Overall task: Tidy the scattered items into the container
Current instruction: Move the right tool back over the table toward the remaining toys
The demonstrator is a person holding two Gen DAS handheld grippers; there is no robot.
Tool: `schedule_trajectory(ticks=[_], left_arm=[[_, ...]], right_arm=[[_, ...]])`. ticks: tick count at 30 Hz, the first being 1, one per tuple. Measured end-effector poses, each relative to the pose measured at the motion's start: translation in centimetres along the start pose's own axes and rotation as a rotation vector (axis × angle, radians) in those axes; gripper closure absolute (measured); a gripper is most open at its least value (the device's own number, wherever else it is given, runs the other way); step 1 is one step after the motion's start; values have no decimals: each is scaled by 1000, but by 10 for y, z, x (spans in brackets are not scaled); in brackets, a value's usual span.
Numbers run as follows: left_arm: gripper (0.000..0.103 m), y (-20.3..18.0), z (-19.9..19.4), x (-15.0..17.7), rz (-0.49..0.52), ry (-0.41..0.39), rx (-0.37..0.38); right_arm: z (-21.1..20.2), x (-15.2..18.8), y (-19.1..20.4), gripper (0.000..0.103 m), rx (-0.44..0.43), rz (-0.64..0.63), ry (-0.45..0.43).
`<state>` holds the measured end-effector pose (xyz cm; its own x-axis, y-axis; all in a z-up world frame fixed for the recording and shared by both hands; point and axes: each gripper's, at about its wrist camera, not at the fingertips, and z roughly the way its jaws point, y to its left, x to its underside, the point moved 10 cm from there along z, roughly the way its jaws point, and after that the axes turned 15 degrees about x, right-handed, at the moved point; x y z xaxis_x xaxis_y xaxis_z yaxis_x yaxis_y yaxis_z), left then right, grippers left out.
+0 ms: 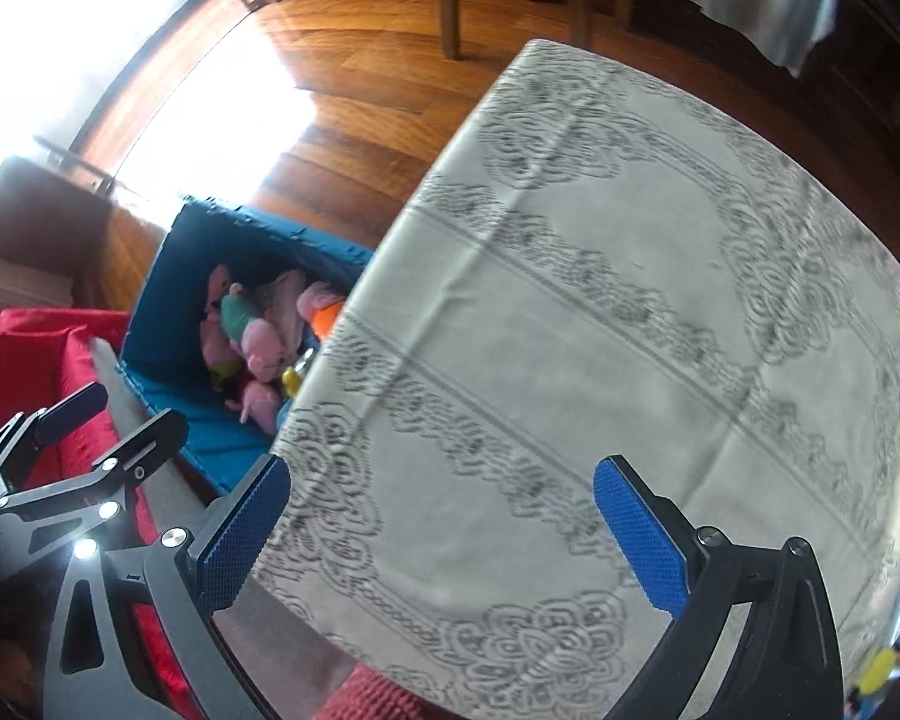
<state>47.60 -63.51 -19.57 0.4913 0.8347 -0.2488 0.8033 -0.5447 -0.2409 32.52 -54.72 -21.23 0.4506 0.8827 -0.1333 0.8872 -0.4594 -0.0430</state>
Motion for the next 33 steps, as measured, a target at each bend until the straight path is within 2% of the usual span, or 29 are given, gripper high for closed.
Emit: schedule_trajectory(ticks=[7,16,33], left_arm=[[17,-74,9,-6,113,15,34],[17,-177,21,4,263,37,81],[17,-373,51,61,521,99,154]], right_arm=[[-9,23,-67,0,15,126,-8],[-18,67,-162,0,37,286,4],[-33,172,-338,0,77,561,-3]])
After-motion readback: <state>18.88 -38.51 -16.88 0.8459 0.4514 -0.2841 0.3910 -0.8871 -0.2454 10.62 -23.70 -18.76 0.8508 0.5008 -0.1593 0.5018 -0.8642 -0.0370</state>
